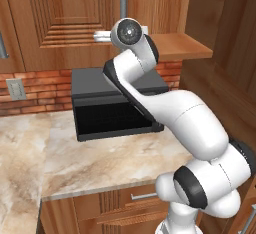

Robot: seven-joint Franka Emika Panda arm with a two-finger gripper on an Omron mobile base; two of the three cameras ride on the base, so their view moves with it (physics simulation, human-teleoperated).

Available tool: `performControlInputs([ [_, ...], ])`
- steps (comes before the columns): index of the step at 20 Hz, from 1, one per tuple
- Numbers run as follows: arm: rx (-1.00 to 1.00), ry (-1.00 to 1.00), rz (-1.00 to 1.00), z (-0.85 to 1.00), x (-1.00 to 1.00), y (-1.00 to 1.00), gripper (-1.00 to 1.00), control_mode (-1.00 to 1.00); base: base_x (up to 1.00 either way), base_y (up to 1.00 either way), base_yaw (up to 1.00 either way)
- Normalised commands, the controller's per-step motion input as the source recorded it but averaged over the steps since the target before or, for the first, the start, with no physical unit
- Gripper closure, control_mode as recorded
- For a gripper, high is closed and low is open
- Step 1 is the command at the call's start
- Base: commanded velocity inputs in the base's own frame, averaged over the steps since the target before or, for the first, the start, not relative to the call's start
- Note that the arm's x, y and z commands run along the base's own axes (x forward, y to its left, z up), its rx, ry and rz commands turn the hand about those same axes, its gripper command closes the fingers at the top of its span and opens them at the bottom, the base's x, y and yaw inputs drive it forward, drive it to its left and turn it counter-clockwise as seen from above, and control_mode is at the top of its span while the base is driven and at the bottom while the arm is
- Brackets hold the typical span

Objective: Open the cabinet. Pick the dish brush and place it next to the sink. Then close the cabinet.

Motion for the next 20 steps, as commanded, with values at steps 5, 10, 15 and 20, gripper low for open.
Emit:
performControlInputs([
  [5, 0.00, 0.00, 0.00, 0.00, 0.07, -0.11, -1.00, -1.00, 0.00, 0.00, 0.00],
  [10, 0.00, 0.00, 0.00, 0.00, 0.00, 0.00, 1.00, -1.00, 0.00, 0.00, 0.00],
  [15, 0.00, 0.00, 0.00, 0.00, 0.00, 0.00, 1.00, -1.00, 0.00, 0.00, 0.00],
  [20, 0.00, 0.00, 0.05, 0.06, 0.00, 0.27, 1.00, -1.00, 0.00, 0.00, 0.00],
])
